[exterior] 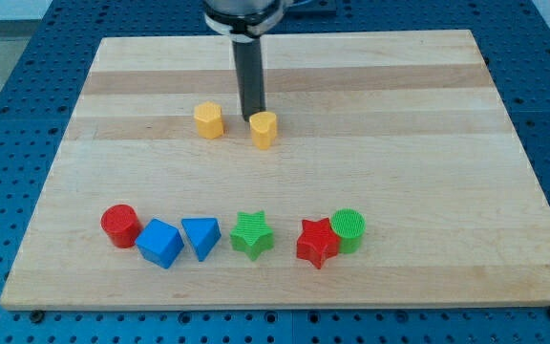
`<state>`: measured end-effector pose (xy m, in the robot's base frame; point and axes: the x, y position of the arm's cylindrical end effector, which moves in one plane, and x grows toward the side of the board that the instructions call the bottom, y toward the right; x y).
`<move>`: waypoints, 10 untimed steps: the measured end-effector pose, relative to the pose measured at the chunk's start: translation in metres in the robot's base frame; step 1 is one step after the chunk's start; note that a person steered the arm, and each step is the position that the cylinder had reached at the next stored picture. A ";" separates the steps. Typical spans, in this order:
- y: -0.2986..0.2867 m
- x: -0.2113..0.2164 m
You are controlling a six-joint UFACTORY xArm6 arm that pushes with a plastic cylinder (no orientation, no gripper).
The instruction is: Keep the yellow heart to the right of the green circle
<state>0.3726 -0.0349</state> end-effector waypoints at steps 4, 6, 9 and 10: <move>-0.003 0.045; -0.023 0.069; 0.087 0.070; 0.110 0.070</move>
<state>0.4429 0.0754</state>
